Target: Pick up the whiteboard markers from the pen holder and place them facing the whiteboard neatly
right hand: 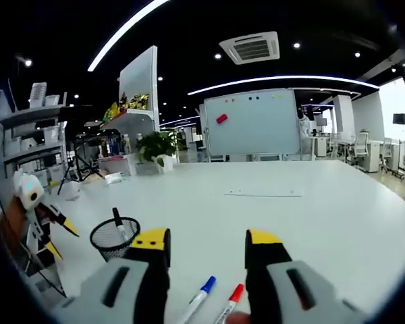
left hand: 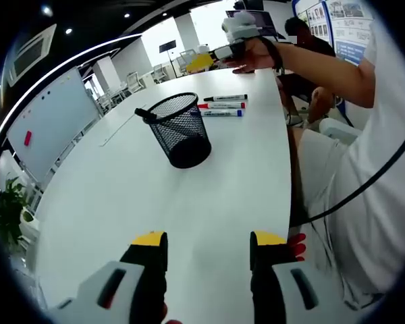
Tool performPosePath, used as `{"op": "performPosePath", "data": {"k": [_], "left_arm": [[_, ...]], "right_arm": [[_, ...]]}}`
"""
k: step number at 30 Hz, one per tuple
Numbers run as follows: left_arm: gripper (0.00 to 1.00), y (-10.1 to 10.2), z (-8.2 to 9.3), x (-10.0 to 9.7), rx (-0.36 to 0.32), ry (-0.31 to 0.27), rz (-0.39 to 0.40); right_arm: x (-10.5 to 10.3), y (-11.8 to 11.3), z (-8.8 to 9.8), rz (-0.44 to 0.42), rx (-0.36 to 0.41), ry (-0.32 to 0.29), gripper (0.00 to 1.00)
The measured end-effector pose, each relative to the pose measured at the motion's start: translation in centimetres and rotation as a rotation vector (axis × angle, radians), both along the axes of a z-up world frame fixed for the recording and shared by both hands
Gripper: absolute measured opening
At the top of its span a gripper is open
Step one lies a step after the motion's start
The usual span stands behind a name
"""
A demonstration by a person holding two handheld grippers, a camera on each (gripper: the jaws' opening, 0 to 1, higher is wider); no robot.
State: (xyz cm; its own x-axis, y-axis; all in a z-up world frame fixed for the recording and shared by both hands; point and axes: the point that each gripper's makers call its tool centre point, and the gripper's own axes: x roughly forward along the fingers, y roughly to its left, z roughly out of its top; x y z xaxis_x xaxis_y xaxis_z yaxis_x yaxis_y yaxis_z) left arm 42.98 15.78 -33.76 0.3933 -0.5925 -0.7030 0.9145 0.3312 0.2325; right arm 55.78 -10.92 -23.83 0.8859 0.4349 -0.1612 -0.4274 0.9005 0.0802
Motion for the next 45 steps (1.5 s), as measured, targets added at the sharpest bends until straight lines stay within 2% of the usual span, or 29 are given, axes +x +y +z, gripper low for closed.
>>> {"op": "performPosePath", "data": {"k": [8, 13, 19, 23, 36, 45], "left_arm": [[0.51, 0.1, 0.1, 0.1, -0.004, 0.000, 0.001], [0.51, 0.3, 0.0, 0.2, -0.009, 0.003, 0.007], [0.51, 0.5, -0.4, 0.2, -0.008, 0.007, 0.010], [0.51, 0.6, -0.5, 0.1, -0.007, 0.009, 0.008], [0.51, 1.0, -0.8, 0.2, -0.016, 0.015, 0.014], [0.51, 1.0, -0.9, 0.1, -0.022, 0.018, 0.014]], "right_arm": [[-0.4, 2.8, 1.4, 0.091, -0.035, -0.040, 0.44], [-1.1, 4.7, 1.9, 0.162, -0.120, -0.070, 0.44], [-1.2, 6.1, 1.9, 0.207, -0.138, -0.062, 0.43], [-1.4, 7.1, 1.9, 0.240, -0.179, -0.067, 0.43], [-1.4, 8.8, 2.1, 0.293, -0.203, -0.079, 0.39], [-2.0, 10.2, 1.7, 0.349, -0.271, -0.087, 0.38]]}}
